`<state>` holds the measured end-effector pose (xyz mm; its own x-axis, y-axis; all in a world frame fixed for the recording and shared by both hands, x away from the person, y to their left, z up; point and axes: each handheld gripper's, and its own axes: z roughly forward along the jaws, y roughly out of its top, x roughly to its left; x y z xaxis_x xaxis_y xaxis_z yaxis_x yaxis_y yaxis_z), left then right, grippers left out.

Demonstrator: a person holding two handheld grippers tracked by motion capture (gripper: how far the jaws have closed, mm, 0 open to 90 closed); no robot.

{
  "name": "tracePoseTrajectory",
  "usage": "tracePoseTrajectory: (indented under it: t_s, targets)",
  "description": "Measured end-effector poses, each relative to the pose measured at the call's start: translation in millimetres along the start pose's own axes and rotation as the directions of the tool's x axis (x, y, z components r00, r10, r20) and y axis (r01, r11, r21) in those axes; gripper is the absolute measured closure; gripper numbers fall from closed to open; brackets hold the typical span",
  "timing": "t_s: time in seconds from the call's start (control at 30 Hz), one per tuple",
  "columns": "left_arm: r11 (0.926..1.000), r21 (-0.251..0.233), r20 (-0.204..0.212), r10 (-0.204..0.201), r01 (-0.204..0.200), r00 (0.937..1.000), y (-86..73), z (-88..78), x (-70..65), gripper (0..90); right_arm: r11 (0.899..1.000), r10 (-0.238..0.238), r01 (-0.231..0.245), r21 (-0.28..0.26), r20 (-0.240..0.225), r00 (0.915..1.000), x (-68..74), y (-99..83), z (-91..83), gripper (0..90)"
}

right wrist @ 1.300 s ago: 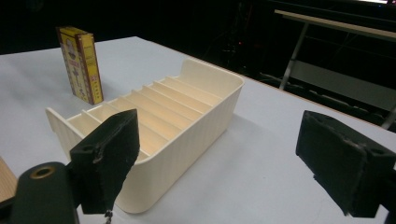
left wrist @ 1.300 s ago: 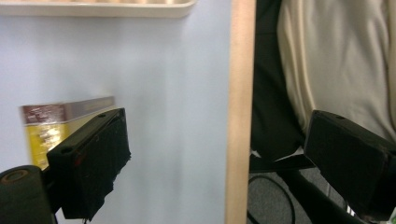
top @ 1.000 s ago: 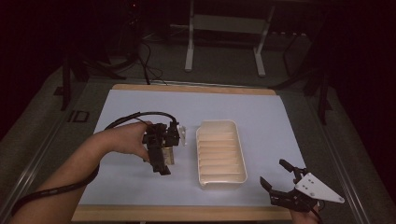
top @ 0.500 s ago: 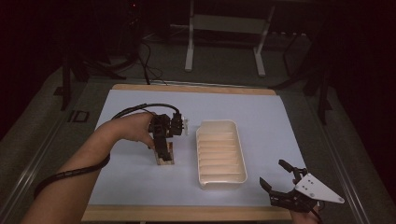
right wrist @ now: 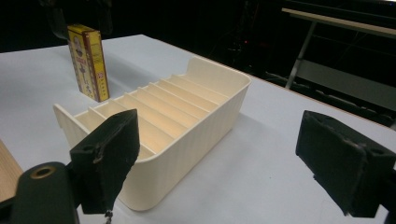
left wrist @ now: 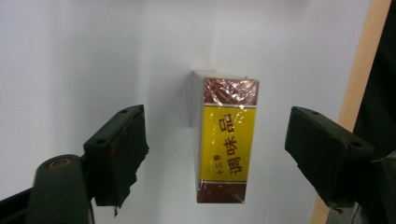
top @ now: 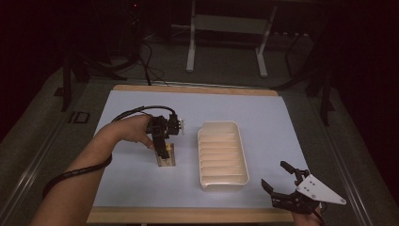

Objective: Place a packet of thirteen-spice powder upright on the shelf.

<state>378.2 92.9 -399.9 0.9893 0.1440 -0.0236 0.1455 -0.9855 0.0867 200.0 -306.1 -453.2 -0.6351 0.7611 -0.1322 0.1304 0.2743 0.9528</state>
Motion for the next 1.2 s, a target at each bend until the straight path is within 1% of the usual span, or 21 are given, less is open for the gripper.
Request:
tracePoseTrajectory:
  t_s: [0.07,0.1,0.17,0.2,0.23,0.27,0.3,0.37,0.4,0.43,0.47,0.5,0.57,0.6,0.73,0.8,0.9,0.93,1.03,1.13,1.2]
  targets:
    - [0.9999,0.012,0.001,-0.004,0.003,1.0,-0.7,4.1,1.1,26.3,1.0,0.001,-0.001,0.0,-0.001,1.0,0.2,0.0,0.1,13.7]
    - [0.9998,0.019,-0.005,-0.002,0.002,1.0,-1.0,6.3,1.5,31.3,1.0,0.0,0.0,0.001,-0.002,1.0,0.3,0.0,0.2,13.7]
    - [0.9995,0.03,0.004,-0.004,0.004,1.0,-1.6,9.3,3.0,34.7,1.0,-0.001,0.001,0.0,-0.002,1.0,0.4,0.1,0.2,13.7]
    - [0.9995,0.031,0.004,-0.007,0.007,1.0,-1.5,10.4,3.6,39.8,1.0,-0.001,0.001,0.001,-0.002,1.0,0.3,0.1,0.2,13.7]
    - [0.9995,0.031,0.009,-0.011,0.011,0.9999,-1.3,11.4,4.0,41.1,1.0,-0.001,0.001,0.001,-0.002,1.0,0.3,0.0,0.2,13.7]
    - [0.9995,0.03,0.005,-0.008,0.008,1.0,-1.1,12.1,4.1,41.8,1.0,-0.001,0.001,0.001,-0.003,1.0,0.2,0.0,0.2,13.7]
    - [0.9996,0.028,0.01,-0.006,0.006,0.9999,-0.8,12.5,4.4,45.7,1.0,-0.001,0.001,0.001,-0.003,1.0,0.2,-0.1,0.3,13.7]
    - [0.9997,0.023,0.008,-0.002,0.001,1.0,-0.3,13.3,3.9,49.3,1.0,0.0,0.0,0.004,-0.004,1.0,0.1,-0.1,0.5,13.7]
    - [0.9997,0.024,0.009,0.005,-0.005,0.9999,0.0,14.0,3.5,54.1,1.0,0.001,-0.001,0.003,-0.003,1.0,0.1,-0.2,0.6,13.7]
    - [0.9995,0.029,0.005,0.011,-0.012,0.9999,0.3,14.5,3.2,56.9,1.0,0.001,-0.001,0.003,-0.003,1.0,-0.1,-0.3,0.6,13.7]
    - [0.9994,0.033,0.013,0.007,-0.008,0.9999,0.5,15.3,3.1,58.0,1.0,0.001,-0.001,0.003,-0.003,1.0,-0.2,-0.3,0.6,13.7]
    - [0.9992,0.036,0.014,0.015,-0.015,0.9998,0.8,15.6,2.8,62.3,1.0,0.002,-0.002,0.003,-0.003,1.0,-0.2,-0.3,0.5,13.7]
    - [0.9987,0.046,0.017,0.021,-0.022,0.9996,1.5,16.3,2.4,63.4,1.0,0.001,-0.001,0.002,-0.003,1.0,-0.2,-0.2,0.4,13.7]
    - [0.9985,0.048,0.014,0.028,-0.029,0.9995,1.8,16.4,1.6,65.9,1.0,0.001,-0.001,0.002,-0.004,1.0,-0.3,-0.2,0.5,13.8]
    - [0.9977,0.058,0.004,0.036,-0.036,0.9993,3.0,16.1,1.0,67.2,1.0,0.002,-0.002,0.002,-0.005,1.0,-0.3,-0.2,0.5,13.8]
    - [0.9976,0.062,0.005,0.032,-0.033,0.9995,3.0,15.9,1.0,67.5,1.0,0.001,-0.001,0.001,-0.004,1.0,-0.4,-0.1,0.3,13.8]
    - [0.9973,0.073,0.017,0.012,-0.014,0.9998,3.1,15.4,0.8,67.7,1.0,0.005,-0.005,0.001,-0.006,1.0,-0.5,-0.2,0.4,13.8]
    - [0.9968,0.078,0.011,0.015,-0.016,0.9998,3.0,14.6,0.3,67.7,1.0,0.006,-0.006,0.002,-0.007,1.0,-0.6,-0.3,0.6,13.8]
    - [0.9982,0.057,0.009,0.018,-0.018,0.9998,2.0,9.0,-0.7,67.7,1.0,0.008,-0.008,0.002,-0.008,0.9999,-0.9,-0.4,0.8,13.9]
    - [0.9993,0.012,-0.003,0.036,-0.036,0.9993,1.2,0.4,-3.1,67.7,1.0,0.006,-0.006,0.003,-0.009,0.9999,-1.1,-0.2,0.8,13.9]
    - [0.9995,0.002,0.006,0.03,-0.03,0.9995,1.9,-2.1,-4.0,67.8,1.0,0.006,-0.006,0.003,-0.01,0.9999,-1.0,-0.1,0.7,13.9]
